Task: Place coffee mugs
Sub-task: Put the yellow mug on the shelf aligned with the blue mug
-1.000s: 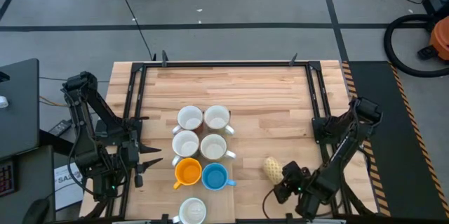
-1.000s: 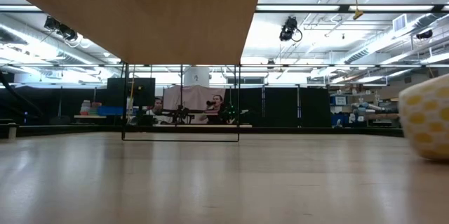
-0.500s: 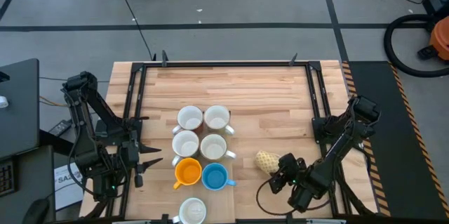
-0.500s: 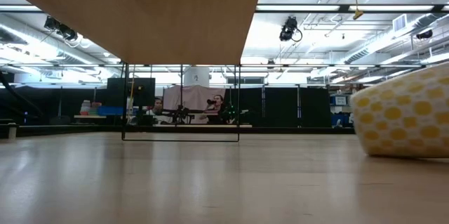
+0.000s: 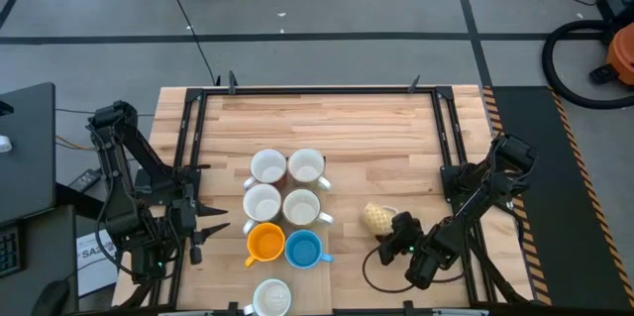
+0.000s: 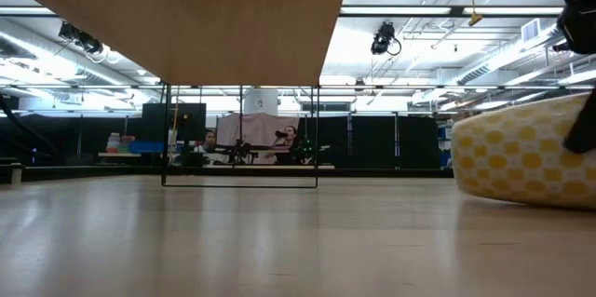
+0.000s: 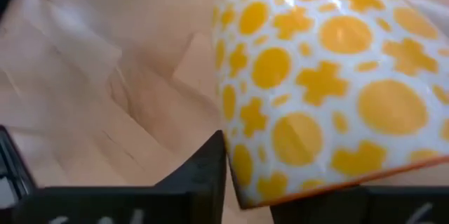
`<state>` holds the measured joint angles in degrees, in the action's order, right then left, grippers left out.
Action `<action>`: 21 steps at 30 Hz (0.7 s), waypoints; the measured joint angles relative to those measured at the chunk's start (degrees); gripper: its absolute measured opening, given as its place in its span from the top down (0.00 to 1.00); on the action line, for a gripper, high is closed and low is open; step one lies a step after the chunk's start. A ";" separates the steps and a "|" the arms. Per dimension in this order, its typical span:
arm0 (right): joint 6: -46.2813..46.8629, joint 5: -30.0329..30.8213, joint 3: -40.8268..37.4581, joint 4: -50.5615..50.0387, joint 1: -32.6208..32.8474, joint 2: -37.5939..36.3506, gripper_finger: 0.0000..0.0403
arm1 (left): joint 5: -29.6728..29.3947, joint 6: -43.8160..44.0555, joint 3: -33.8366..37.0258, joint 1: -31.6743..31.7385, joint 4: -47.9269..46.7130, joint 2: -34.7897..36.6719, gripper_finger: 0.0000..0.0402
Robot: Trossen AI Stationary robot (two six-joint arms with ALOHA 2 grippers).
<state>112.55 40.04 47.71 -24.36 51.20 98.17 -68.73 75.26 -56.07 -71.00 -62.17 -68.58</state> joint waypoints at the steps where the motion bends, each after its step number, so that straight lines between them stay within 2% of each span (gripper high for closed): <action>1: -0.49 1.03 -0.28 0.43 0.00 0.00 0.79 | 0.00 0.00 0.00 0.00 0.00 0.00 0.64; 7: -2.10 4.56 0.02 -0.14 0.00 -0.20 0.90 | 0.00 0.00 0.00 0.00 0.01 0.00 0.64; 11: -4.11 0.16 2.75 -1.90 -0.32 -0.57 0.90 | 0.00 0.00 0.00 0.00 0.02 0.00 0.64; 15: -7.64 -11.17 8.56 -9.85 -1.75 -2.62 0.90 | 0.00 0.00 0.00 0.00 0.04 0.00 0.64; 21: -14.62 -36.81 21.33 -26.38 -6.30 -5.44 0.90 | 0.00 0.00 0.00 0.00 0.04 0.00 0.64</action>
<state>97.93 3.23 69.04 -50.75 44.90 92.73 -68.73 75.26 -56.07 -71.00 -62.13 -68.58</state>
